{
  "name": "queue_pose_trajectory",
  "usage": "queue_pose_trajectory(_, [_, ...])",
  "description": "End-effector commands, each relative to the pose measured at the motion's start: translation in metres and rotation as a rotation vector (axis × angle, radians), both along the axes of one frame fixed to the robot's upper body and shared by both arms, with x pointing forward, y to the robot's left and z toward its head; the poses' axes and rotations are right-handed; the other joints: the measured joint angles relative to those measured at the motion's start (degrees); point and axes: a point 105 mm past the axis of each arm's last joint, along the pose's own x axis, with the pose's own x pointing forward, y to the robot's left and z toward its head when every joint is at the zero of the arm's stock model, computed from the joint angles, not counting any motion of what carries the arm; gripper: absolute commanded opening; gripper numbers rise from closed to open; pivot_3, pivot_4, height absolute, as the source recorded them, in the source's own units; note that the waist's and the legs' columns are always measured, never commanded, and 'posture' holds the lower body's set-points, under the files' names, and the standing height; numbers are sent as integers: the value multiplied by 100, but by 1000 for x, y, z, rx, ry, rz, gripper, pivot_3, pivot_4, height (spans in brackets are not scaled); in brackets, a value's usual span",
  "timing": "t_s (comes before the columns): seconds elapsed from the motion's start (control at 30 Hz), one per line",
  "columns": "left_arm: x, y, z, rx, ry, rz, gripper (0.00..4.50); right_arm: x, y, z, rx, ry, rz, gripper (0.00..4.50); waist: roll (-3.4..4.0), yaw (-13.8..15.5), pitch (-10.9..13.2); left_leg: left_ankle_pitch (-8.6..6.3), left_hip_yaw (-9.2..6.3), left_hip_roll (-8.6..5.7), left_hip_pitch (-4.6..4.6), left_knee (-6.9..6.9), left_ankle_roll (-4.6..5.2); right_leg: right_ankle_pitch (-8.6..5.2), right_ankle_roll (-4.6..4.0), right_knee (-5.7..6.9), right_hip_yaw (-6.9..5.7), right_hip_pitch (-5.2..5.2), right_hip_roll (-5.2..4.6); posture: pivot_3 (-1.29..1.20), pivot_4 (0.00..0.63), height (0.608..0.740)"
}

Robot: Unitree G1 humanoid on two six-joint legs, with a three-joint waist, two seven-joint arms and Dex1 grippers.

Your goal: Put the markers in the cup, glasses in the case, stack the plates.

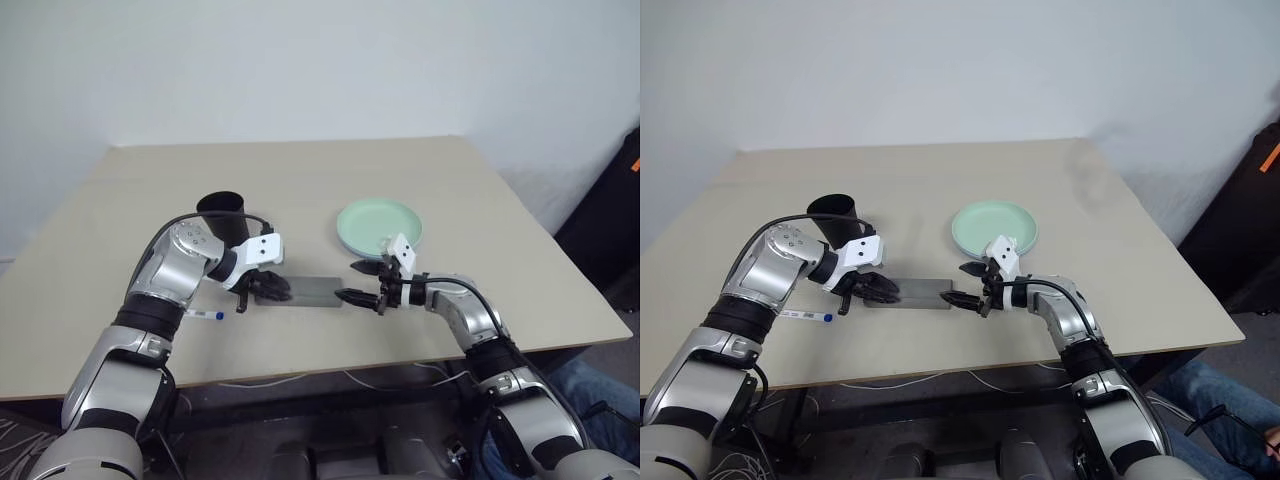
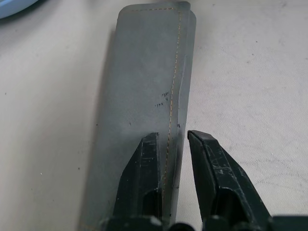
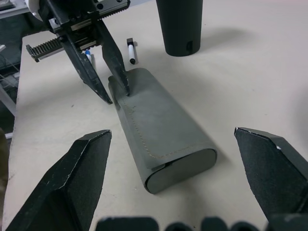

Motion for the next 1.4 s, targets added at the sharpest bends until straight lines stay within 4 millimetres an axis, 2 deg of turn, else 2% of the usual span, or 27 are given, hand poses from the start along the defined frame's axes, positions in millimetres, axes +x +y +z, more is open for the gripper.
queue_pose_trajectory(0.03, [14, -13, 36, -186, -103, 69, 888, 2, 0, 15, 38, -47, -6, 4452, -1, 5, 0, 0, 1, 0, -1, 2, 0, 1, 1, 0, 0, 0, 0, 0, 0, 740])
queue_pose_trajectory(0.1, [16, -11, 48, -249, -139, 103, 888, 2, 0, 14, 36, -51, -13, 4452, -1, -1, 0, 0, 1, 0, -3, 3, 0, 1, 2, -1, 1, -1, 0, 0, 0, 740])
queue_pose_trajectory(0.2, [13, 0, 51, -250, -178, 116, 888, 3, -1, 14, 34, -53, -19, 4452, 0, -19, 0, 0, 2, 0, 0, -2, 0, 2, 3, -1, 3, -3, 2, 0, 0, 740])
queue_pose_trajectory(0.5, [-7, 61, 50, 16, -87, 41, 888, 3, 1, 11, 12, -48, -4, 4452, 0, -114, 0, 0, 2, 1, 2, -3, 0, 0, 0, 0, 3, -3, 4, 0, 0, 740])
queue_pose_trajectory(0.67, [-13, 90, 53, 178, -24, 9, 2449, 5, 2, 11, 9, -48, -4, 4452, -1, -107, 1, 0, 0, 1, -2, -2, 0, -5, -9, -1, 2, -3, 4, 0, 0, 740])
queue_pose_trajectory(0.83, [-18, 111, 51, 342, 33, -33, 4276, 6, 2, 10, 4, -51, -13, 4452, -3, -110, 2, 0, 2, 1, -4, -5, 0, -7, -10, 0, 6, -9, 4, 0, 0, 740])
queue_pose_trajectory(0.87, [-18, 116, 49, 376, 45, -39, 4474, 7, 2, 10, 4, -51, -16, 4452, -4, -100, 2, 0, 2, 1, -5, -6, 0, -7, -10, 0, 7, -10, 4, 0, 0, 740])
queue_pose_trajectory(1.4, [-21, 140, 27, 616, 171, -127, 4474, 8, 0, 7, 1, -57, -49, 4452, -9, -96, 2, 0, 8, 1, -11, 4, 1, -8, -11, 8, 15, -16, 4, 0, 0, 740])
